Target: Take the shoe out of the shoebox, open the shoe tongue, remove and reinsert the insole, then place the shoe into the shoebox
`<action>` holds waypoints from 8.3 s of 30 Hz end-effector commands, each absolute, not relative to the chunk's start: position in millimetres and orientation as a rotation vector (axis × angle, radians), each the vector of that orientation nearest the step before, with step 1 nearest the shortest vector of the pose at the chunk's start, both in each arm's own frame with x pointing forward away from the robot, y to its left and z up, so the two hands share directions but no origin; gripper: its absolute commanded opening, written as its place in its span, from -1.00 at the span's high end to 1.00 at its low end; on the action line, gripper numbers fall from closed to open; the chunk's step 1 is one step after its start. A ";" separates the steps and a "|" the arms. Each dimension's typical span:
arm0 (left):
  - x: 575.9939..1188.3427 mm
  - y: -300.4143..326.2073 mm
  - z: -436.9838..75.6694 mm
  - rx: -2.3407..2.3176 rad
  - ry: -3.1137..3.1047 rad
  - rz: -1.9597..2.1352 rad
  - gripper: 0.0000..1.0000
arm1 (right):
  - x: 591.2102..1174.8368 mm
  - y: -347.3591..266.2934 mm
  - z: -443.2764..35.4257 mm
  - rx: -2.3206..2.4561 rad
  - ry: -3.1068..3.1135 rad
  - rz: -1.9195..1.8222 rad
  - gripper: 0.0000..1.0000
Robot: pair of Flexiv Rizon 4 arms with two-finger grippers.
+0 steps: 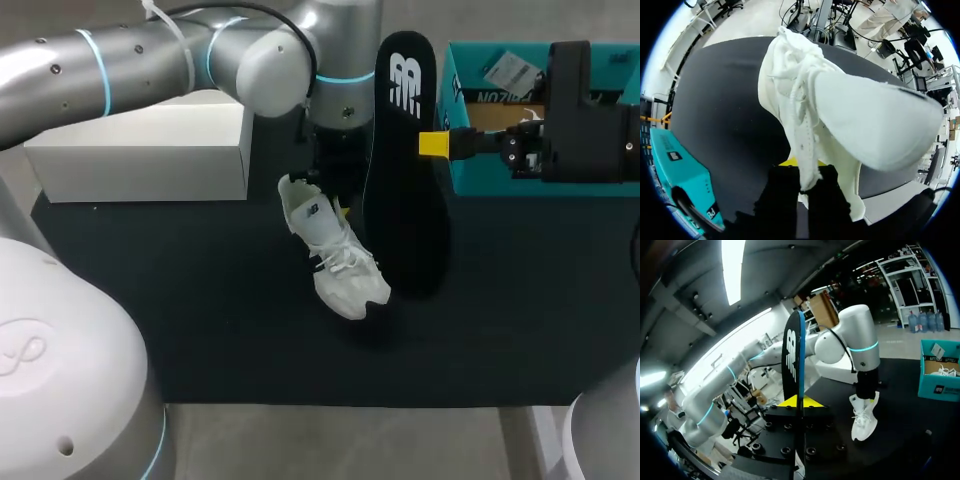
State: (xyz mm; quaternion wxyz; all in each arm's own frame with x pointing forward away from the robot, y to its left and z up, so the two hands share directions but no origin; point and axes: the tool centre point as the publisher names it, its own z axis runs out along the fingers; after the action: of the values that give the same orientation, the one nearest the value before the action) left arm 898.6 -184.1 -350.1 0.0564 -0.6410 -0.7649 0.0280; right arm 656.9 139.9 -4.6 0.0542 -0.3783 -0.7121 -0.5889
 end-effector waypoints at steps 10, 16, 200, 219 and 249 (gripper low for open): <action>918.7 -221.5 -344.1 -2.192 -2.070 -0.388 1.00 | 658.8 143.6 -6.2 -1.152 -2.162 -1.790 1.00; 925.6 -235.6 -354.5 -2.177 -2.080 -0.396 1.00 | 658.8 143.6 -6.2 -1.152 -2.162 -1.790 1.00; 883.3 -354.6 -56.1 -2.645 -1.943 2.572 1.00 | 898.6 20.9 -8.7 -1.495 -1.130 -1.641 -1.00; 911.4 -287.6 -34.3 -2.352 -2.112 2.648 1.00 | 810.7 -2.1 -3.6 -1.315 -1.216 -1.553 -1.00; 901.2 -280.7 -27.6 -0.981 -2.164 2.611 1.00 | 793.6 4.4 -7.9 -1.185 -1.232 -1.371 -1.00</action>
State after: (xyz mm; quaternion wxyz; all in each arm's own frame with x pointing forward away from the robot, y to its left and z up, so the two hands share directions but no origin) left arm 898.7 -281.1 -27.5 -0.2512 -0.3315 -0.5747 0.7048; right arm 792.7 3.3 -7.6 0.4574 -0.4805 -0.4995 -0.5571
